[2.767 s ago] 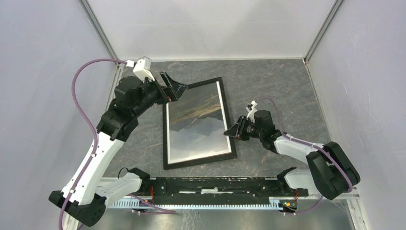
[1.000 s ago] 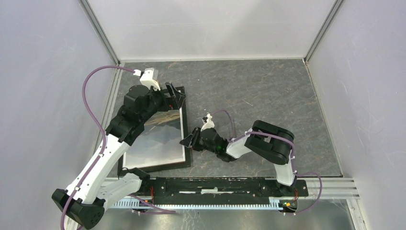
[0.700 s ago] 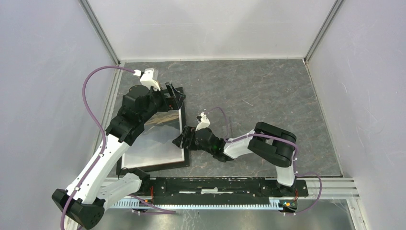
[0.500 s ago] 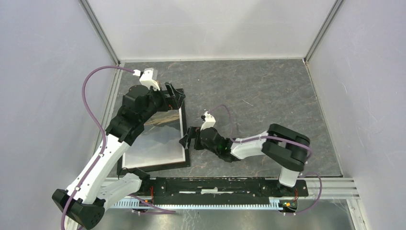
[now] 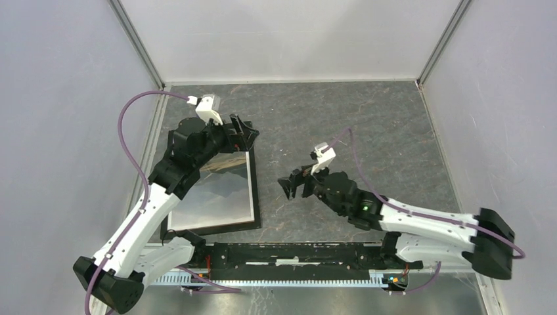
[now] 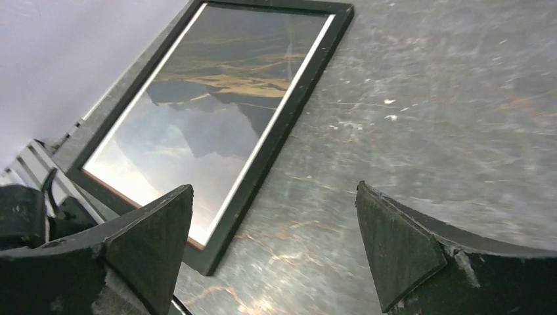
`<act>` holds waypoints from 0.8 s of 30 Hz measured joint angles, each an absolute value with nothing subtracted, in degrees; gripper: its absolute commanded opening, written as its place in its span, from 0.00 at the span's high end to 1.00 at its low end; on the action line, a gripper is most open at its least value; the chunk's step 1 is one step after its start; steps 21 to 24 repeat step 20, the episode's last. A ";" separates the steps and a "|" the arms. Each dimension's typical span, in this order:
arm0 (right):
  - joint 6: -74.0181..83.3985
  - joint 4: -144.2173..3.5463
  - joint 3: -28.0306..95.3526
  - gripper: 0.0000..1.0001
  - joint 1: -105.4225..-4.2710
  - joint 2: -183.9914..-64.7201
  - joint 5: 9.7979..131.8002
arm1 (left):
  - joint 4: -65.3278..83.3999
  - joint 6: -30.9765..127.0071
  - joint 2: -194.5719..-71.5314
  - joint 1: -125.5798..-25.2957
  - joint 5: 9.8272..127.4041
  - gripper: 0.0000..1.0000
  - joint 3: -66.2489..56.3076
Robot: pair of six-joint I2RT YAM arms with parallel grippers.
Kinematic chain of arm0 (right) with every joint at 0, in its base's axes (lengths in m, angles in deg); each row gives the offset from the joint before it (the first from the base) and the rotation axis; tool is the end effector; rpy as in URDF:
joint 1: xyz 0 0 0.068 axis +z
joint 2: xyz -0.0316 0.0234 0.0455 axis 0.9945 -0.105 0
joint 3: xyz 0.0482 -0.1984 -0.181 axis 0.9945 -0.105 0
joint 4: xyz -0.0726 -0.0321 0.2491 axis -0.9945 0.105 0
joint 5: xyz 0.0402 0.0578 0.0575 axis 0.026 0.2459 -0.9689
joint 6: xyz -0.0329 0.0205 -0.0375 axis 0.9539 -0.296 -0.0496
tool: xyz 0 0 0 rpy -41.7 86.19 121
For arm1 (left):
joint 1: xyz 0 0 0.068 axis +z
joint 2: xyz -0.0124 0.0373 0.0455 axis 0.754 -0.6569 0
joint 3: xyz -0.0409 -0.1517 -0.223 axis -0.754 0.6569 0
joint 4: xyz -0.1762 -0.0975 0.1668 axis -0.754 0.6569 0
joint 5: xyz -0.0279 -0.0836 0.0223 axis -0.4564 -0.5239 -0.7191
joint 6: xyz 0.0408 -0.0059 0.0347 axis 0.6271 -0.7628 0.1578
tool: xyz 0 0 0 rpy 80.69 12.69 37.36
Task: Put the photo into the frame
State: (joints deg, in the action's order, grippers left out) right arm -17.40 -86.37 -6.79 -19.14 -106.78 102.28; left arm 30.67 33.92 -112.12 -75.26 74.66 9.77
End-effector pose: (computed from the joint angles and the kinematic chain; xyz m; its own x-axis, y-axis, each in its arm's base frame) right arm 0.1194 0.2203 0.2626 -0.4020 0.1837 -0.8970 -0.5323 0.7502 0.3922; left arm 0.1904 -0.0958 0.3697 -0.4369 -0.2669 -0.8590 0.3185 0.8472 -0.4252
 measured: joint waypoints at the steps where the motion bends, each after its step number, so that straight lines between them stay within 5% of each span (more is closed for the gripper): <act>1: -15.43 -83.99 -6.69 0.02 -19.16 -104.16 102.43 | 30.56 33.86 -111.88 -75.26 74.07 0.02 9.77; 11: -0.53 -58.33 7.94 0.02 -19.16 -86.54 104.50 | 32.53 26.32 -106.07 -75.31 66.72 0.00 1.11; 24: 5.22 -53.65 16.11 0.02 -19.16 -73.99 104.35 | 35.72 24.53 -100.54 -75.37 64.45 0.00 -13.66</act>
